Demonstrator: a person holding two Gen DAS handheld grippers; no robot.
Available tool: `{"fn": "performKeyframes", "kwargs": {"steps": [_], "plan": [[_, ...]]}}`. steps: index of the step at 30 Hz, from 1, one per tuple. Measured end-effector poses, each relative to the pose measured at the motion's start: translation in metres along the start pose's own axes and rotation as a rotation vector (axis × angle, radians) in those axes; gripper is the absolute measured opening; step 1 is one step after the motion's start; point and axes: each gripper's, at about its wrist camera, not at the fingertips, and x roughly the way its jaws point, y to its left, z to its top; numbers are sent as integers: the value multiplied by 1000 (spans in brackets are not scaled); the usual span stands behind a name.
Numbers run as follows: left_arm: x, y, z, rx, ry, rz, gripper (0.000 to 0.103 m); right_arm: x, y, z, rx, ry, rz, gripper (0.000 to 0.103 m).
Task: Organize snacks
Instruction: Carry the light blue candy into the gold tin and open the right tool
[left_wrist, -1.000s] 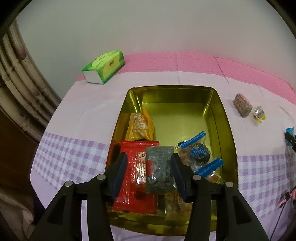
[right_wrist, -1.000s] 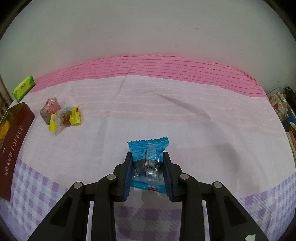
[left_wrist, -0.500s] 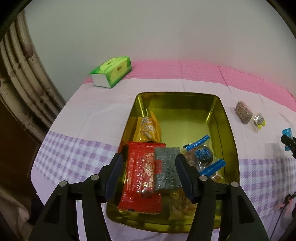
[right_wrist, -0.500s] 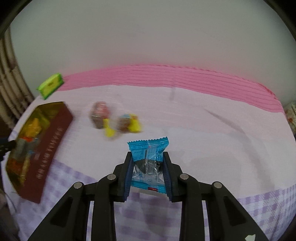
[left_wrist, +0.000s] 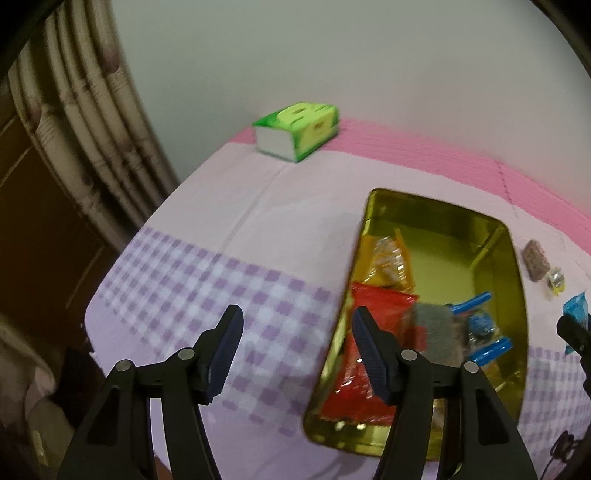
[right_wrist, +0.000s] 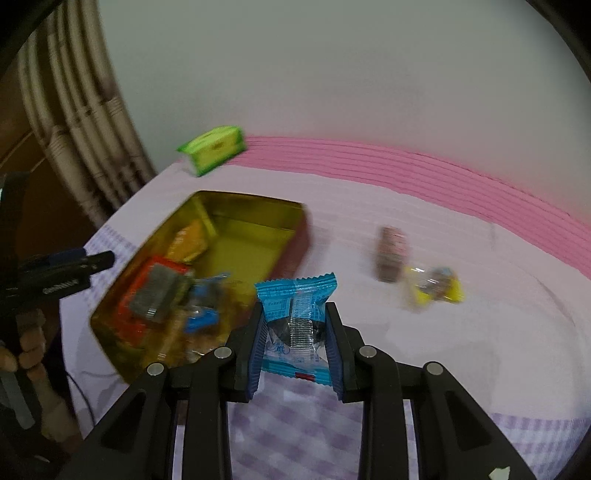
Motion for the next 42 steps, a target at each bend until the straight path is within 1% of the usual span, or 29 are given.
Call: {"fn": "performKeyframes", "kwargs": {"steps": [5,9,15,26,35,42], "plan": [[4,13,-7,-20,29,25,63,14,34,9,-47,16,46,28],[5,19,-6,-43,29,26,63,22,53,11,-76,32,72,28],[7,19,-6,-46,39,28,64,36,73,13,-111,56,90,28],[13,21,-7,-54,64,26,64,62,79,9,-108,116,85,28],[13,22,-8,-57,71,21,64,68,79,7,-119,132,68,30],[13,21,-8,-57,71,22,64,68,78,5,-113,137,72,31]]}}
